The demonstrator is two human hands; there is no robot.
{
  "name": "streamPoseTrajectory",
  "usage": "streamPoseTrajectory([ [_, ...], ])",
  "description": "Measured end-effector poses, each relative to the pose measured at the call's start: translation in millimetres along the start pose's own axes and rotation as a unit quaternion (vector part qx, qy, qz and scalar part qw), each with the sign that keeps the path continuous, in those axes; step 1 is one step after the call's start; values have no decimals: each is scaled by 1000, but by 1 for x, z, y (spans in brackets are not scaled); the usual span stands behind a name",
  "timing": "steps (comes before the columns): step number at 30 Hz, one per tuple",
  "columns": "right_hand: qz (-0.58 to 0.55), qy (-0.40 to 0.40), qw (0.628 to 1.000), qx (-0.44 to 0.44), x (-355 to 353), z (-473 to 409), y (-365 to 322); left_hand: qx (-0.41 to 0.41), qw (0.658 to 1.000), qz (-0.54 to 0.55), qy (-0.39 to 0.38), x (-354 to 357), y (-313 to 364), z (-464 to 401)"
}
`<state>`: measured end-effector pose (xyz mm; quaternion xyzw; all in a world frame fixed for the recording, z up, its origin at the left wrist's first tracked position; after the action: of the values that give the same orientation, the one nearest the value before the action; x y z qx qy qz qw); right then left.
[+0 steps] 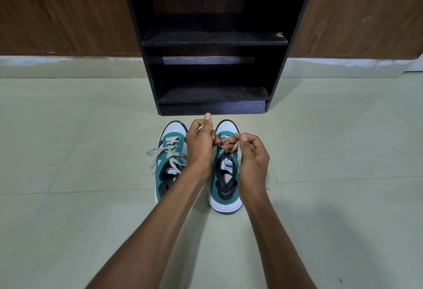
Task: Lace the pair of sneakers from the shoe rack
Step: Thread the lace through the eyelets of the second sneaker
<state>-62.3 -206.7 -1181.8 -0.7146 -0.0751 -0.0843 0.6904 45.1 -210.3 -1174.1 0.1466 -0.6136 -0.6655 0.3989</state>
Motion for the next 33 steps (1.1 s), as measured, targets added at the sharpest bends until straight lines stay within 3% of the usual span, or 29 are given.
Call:
streamPoseTrajectory([
  [5,32,-9,999,-38,-1,3,-2,-23,999,43,-19,7,-9,-5],
  [10,49,3,999,-20,-5,7,2,-59,989,133,-16,11,-11,-18],
  [16,95,0,995,-8,-12,22,4,20,1000,-5,-4,8,-20,-26],
  [22,106,15,994,-16,-14,32,-1,118,987,-112,7,7,-30,-37],
  [33,114,9,993,-14,-16,51,-5,239,915,-324,-3,5,-43,-45],
])
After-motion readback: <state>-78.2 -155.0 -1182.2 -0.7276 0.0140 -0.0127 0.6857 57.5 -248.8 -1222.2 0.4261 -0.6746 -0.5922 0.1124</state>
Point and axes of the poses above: each hand's wrist, its own z-axis away from the middle knuckle, its own x-axis out of the palm, y = z × x, the point moved 1 cm from there along -z, towards the middle knuckle, and after that the axes turned 3 degrees about y, right-handed, at the moved point
